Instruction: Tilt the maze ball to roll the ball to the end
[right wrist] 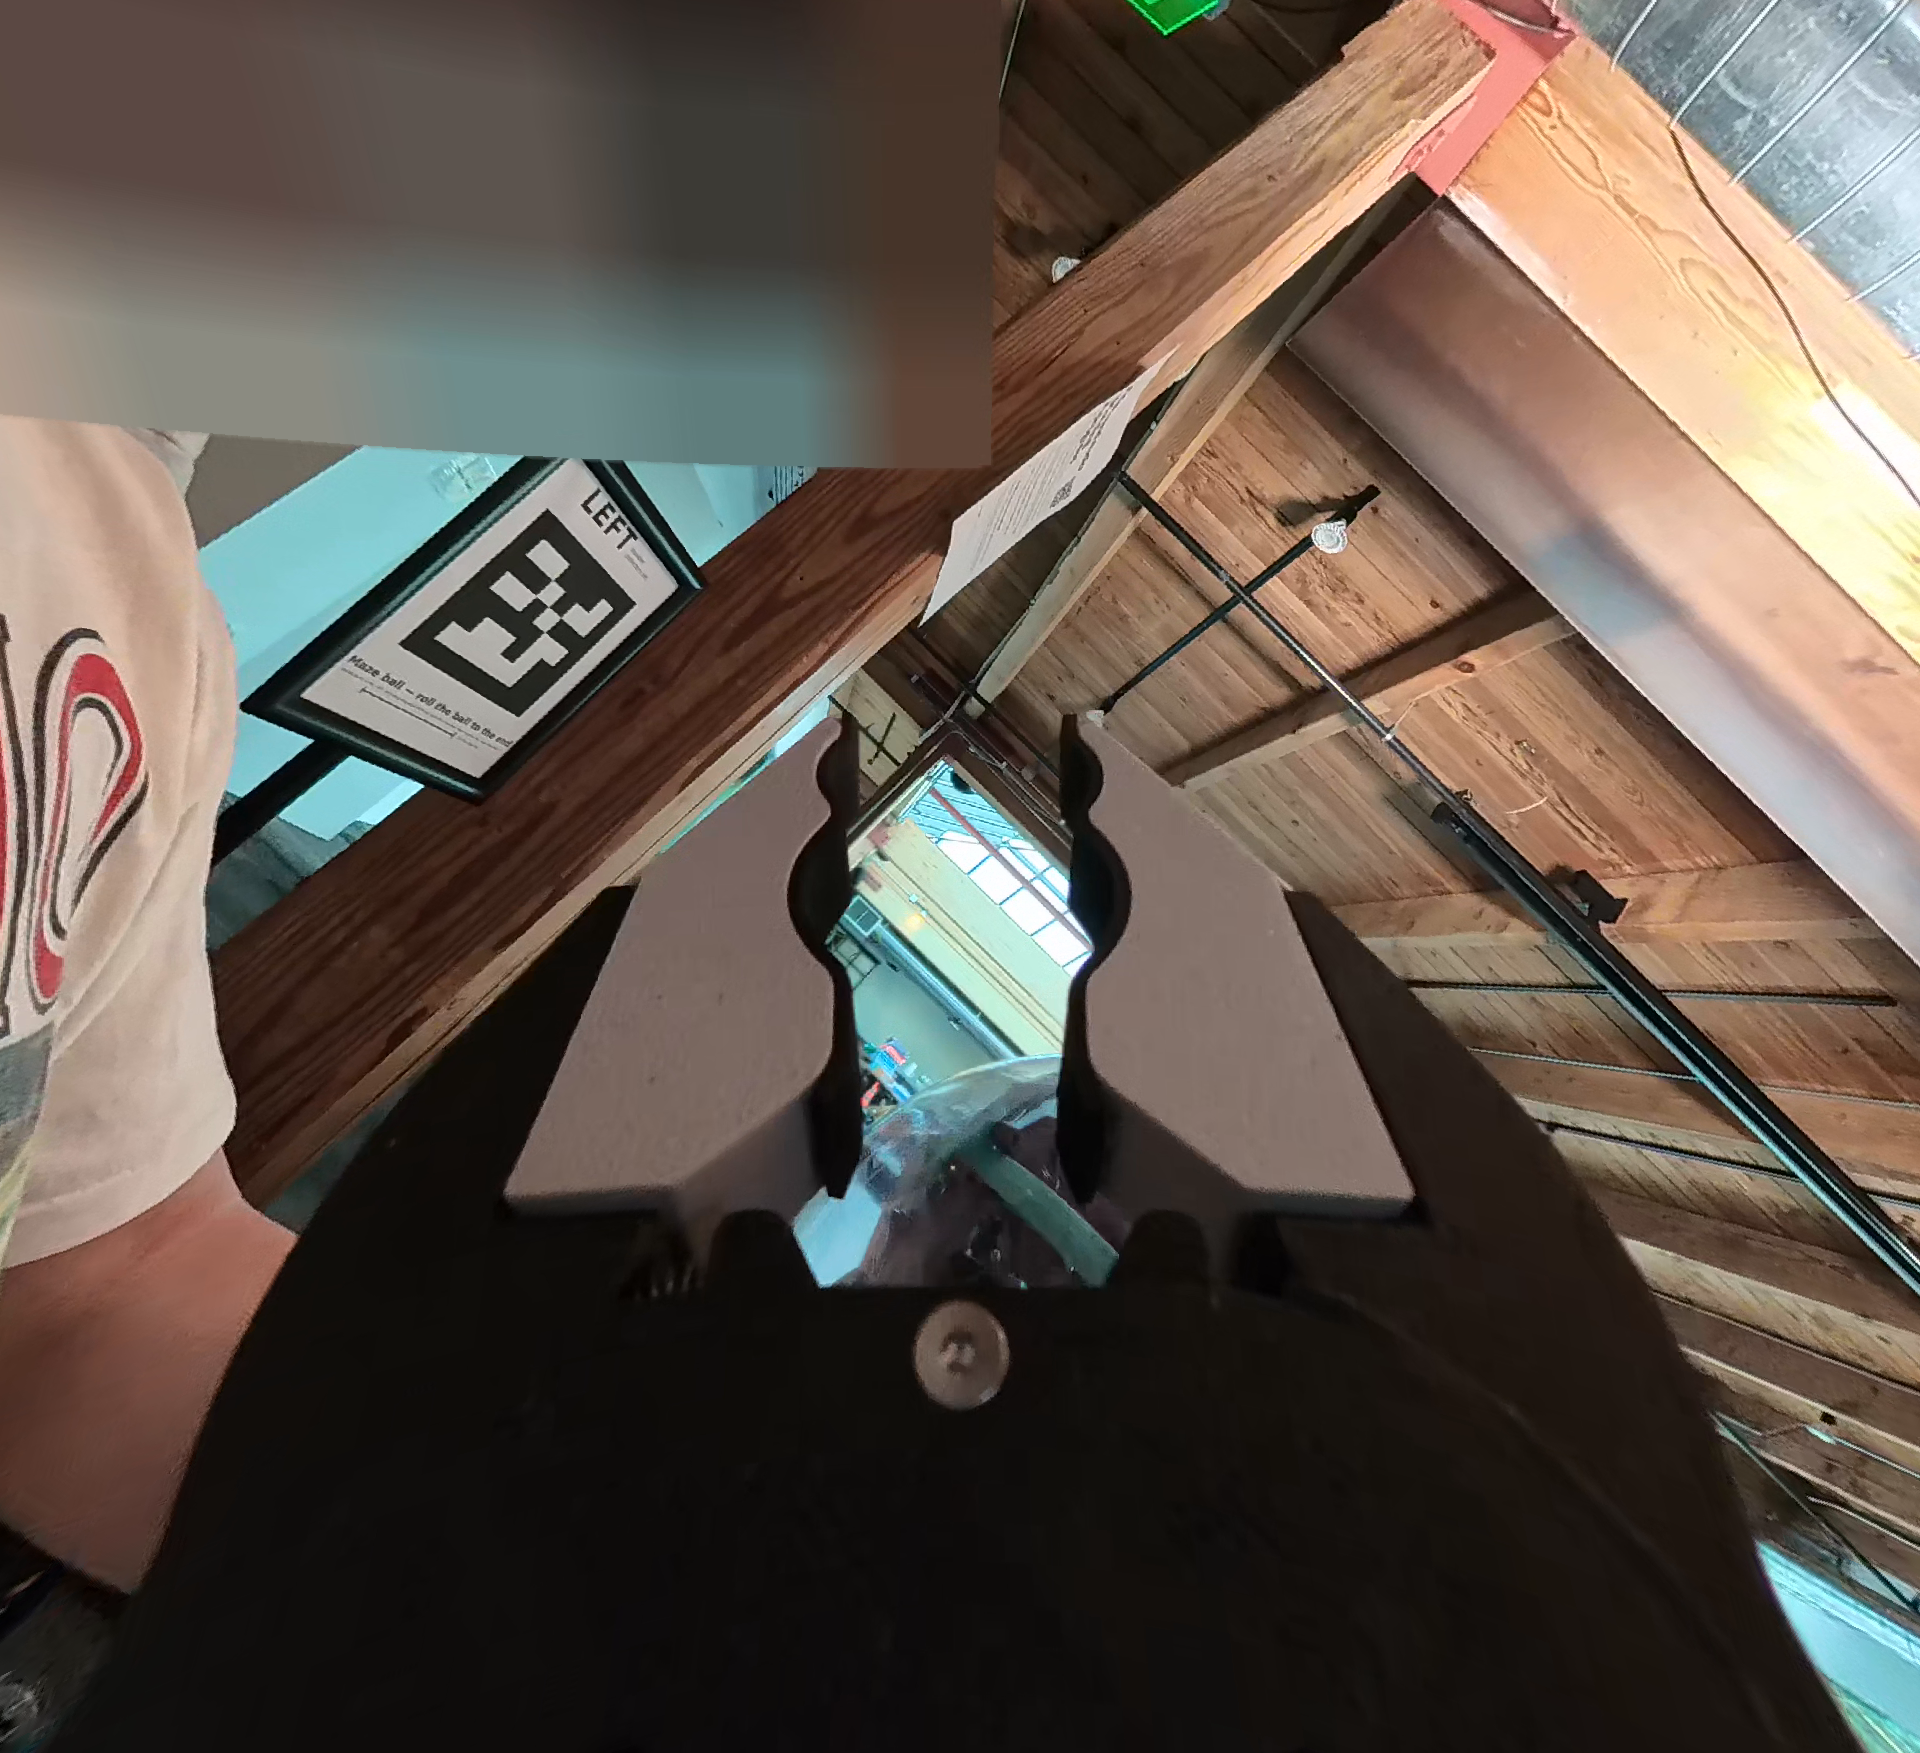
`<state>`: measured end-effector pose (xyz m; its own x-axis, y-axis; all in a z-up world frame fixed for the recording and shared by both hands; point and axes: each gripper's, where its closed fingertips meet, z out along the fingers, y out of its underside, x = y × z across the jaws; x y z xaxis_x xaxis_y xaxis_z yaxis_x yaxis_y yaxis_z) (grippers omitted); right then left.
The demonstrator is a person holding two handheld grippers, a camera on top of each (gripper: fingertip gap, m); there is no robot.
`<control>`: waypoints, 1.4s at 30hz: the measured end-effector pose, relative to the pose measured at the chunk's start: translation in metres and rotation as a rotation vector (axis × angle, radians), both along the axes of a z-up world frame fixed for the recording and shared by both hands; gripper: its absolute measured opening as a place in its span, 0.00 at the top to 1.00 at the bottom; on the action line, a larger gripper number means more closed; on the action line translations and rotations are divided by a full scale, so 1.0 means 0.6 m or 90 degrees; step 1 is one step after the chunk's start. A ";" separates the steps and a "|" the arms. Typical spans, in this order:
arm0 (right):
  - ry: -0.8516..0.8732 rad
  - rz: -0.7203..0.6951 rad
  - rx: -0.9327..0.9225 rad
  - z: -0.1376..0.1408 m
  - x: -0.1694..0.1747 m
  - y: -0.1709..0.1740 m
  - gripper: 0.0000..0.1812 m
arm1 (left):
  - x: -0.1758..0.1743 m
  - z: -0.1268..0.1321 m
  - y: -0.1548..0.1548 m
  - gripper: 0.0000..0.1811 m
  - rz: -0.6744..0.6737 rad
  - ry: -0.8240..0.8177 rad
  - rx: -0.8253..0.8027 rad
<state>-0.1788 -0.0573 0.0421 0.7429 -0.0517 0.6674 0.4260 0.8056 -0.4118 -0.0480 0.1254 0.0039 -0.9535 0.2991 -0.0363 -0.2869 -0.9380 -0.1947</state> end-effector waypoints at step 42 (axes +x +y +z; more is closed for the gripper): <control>0.048 0.015 -0.016 0.003 0.019 0.005 0.81 | 0.045 -0.045 0.008 0.14 -0.056 0.063 -0.066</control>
<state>-0.1677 -0.0545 0.0439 0.7915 -0.0181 0.6109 0.3745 0.8043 -0.4613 -0.0208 0.1301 -0.0233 -0.9244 0.3807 0.0216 -0.3813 -0.9222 -0.0641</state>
